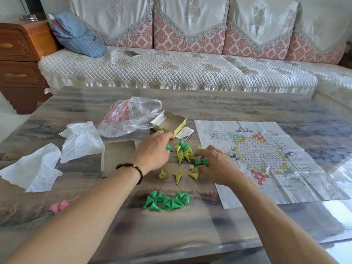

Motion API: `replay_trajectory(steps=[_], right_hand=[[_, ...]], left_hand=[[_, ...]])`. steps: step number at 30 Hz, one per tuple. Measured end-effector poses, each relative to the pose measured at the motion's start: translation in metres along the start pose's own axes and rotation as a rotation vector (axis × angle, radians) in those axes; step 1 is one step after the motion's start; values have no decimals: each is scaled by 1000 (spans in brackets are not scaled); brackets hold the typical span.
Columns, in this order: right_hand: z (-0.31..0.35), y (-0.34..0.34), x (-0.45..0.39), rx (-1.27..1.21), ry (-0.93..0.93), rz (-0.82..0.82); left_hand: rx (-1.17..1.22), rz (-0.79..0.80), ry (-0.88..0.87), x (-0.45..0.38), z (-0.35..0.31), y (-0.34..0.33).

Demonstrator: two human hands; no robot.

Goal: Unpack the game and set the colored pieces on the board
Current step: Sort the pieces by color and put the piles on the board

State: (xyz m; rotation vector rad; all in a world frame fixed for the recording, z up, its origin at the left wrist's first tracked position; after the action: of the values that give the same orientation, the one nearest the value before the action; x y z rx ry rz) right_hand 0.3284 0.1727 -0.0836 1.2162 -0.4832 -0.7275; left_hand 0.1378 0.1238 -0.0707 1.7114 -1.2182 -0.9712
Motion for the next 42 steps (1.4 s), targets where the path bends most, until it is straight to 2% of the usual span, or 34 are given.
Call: replay_trajectory(steps=[5,13,22,30,36,39,42], right_hand=[[-1,-2,-5,-54,41,-69],[-8,-5,-4,-140,65,-118],[-5,-6,-2,-139,65,-140],[5,4,18,-237,24,-300],[26,9,44,-255,31,-342],[36,1,57,-280,31,-305],[41,-7,68,-266,13,-242]], left_hand=[[-151,175,-52,-31,-8,-16],[-198,269,-168,-57,-14,-24],[-146,164,-128,-48,-8,-20],[81,84,-158,-5,-10,2],[162,242,-171,46,-13,16],[68,344,-141,61,-7,19],[-28,370,-140,69,-6,21]])
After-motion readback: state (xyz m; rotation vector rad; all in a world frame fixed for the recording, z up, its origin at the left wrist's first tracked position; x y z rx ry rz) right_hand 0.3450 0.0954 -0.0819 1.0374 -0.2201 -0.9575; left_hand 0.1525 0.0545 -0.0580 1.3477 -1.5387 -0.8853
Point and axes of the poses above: each hand's wrist, its own x-axis away from the middle knuckle, its own y-axis out of the back of the hand, z = x × y, the point moved 2 cm from there along -x, towards the middle knuckle, and after that the axes turned 10 degrees about y, right-handed, at the moved point
